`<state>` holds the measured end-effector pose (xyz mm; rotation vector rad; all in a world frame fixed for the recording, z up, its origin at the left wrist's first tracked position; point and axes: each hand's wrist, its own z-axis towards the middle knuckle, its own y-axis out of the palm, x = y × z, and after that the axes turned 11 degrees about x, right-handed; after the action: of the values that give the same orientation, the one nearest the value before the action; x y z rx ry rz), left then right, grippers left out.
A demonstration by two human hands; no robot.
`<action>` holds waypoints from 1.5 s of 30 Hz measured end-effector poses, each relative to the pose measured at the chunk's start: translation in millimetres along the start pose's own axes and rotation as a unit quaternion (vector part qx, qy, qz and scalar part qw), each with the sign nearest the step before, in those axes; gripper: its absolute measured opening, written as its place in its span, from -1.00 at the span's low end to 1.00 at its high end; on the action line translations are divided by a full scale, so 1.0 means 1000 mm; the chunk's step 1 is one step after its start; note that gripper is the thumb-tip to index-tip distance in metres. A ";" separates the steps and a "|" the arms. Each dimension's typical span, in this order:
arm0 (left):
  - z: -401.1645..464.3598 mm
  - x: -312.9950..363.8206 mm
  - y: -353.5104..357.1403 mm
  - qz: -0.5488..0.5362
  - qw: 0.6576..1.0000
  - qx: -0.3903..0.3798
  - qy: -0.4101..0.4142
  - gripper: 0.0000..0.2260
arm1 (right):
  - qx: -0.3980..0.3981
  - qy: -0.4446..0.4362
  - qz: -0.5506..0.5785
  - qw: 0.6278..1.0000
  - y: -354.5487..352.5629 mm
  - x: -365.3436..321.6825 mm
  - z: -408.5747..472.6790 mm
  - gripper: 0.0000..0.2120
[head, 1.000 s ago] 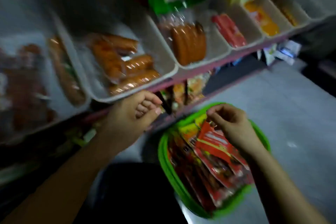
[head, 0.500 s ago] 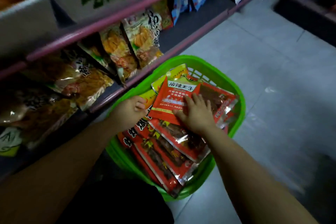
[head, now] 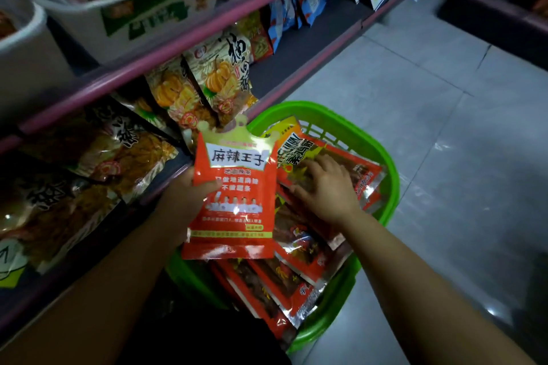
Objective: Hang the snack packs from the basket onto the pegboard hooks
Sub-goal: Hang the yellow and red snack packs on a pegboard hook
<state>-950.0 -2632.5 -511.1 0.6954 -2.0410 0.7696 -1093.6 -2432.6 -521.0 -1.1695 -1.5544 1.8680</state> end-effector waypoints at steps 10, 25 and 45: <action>0.002 -0.002 -0.021 -0.065 0.994 0.089 0.014 -0.82 | 0.057 -0.114 -0.087 0.988 0.000 -0.035 -0.020 -0.66; -0.027 0.021 -0.031 -0.067 0.976 0.182 0.096 -0.83 | -0.141 0.131 0.118 0.974 0.024 -0.049 0.047 -0.41; -0.201 0.169 -0.297 -0.213 0.792 0.446 0.359 -0.87 | -0.059 -0.200 0.521 0.828 -0.229 -0.294 0.018 -0.78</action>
<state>-726.3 -2716.0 -195.0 1.0995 -0.7049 1.4509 -988.9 -2608.8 -208.9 -2.0593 -1.3025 2.8701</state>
